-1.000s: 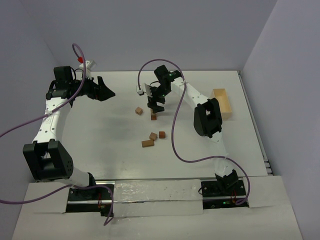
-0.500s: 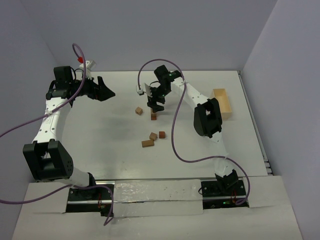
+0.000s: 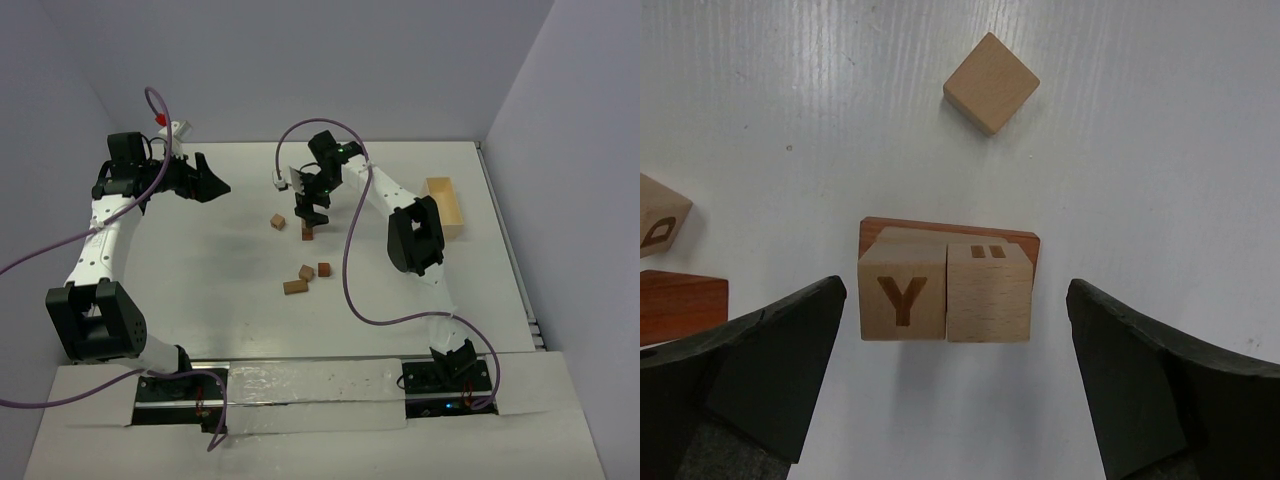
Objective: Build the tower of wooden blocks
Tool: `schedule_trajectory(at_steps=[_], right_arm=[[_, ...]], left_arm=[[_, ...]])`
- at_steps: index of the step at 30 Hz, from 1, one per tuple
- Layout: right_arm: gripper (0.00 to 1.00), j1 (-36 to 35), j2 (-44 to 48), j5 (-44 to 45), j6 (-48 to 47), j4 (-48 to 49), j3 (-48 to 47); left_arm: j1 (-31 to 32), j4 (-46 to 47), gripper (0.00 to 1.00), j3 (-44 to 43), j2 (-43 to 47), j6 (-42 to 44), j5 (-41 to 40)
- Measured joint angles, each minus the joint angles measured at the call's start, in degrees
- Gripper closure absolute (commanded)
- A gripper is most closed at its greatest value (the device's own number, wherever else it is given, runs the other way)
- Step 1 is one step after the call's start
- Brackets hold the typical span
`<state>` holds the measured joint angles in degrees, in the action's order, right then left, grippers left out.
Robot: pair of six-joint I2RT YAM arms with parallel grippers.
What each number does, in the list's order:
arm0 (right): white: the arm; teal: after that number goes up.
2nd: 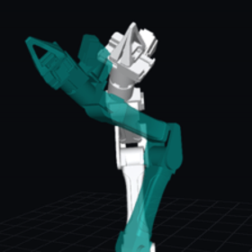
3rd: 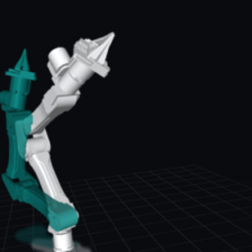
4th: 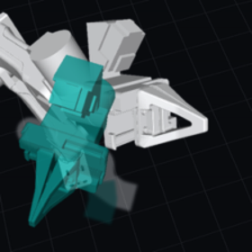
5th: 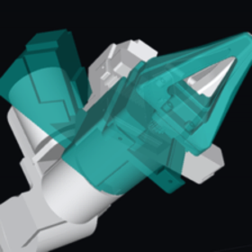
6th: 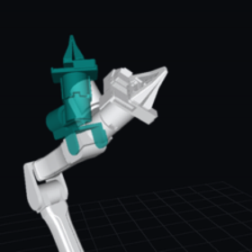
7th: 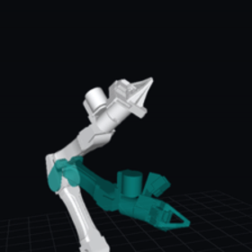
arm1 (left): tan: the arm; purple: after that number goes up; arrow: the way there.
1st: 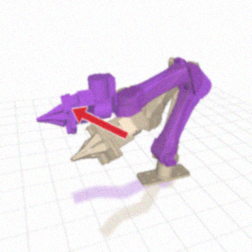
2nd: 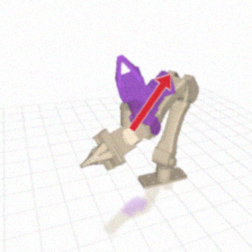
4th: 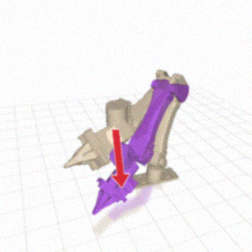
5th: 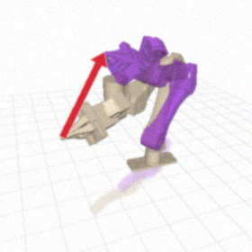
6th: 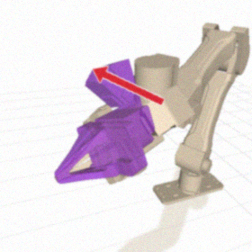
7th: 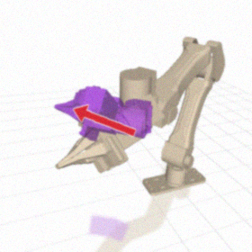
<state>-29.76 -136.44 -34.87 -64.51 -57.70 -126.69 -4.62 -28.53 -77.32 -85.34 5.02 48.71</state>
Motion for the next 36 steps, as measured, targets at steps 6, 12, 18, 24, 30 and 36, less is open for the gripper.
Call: schedule_trajectory(at_steps=[6, 12, 18, 24, 30, 36], right_arm=[[0.00, 0.00, 0.00, 0.04, 0.03, 0.32, 1.38], [0.00, 0.00, 0.00, -0.10, 0.47, 1.19, 1.37], [0.00, 0.00, 0.78, -0.61, 0.60, 1.18, 1.37], [0.00, 0.00, 4.91, -1.59, 0.59, 1.10, 2.03], [0.00, 0.00, 9.33, -2.50, 0.76, 1.06, 2.30], [0.01, 0.60, 14.02, -3.96, 9.81, 4.37, 4.66]], left_arm=[[0.00, 0.00, 0.01, 0.00, 0.00, 0.00, 0.00], [0.00, 0.00, 0.01, -0.01, -0.14, -0.04, 0.00], [0.00, 0.04, 0.01, 0.00, -0.57, -0.06, 0.00], [0.00, 0.12, 0.01, 0.00, -0.83, -0.28, -0.02], [0.07, 0.69, 0.01, 0.02, -0.83, -1.07, -0.37], [4.38, 3.34, 0.14, 1.07, -1.57, -5.04, -10.31]])
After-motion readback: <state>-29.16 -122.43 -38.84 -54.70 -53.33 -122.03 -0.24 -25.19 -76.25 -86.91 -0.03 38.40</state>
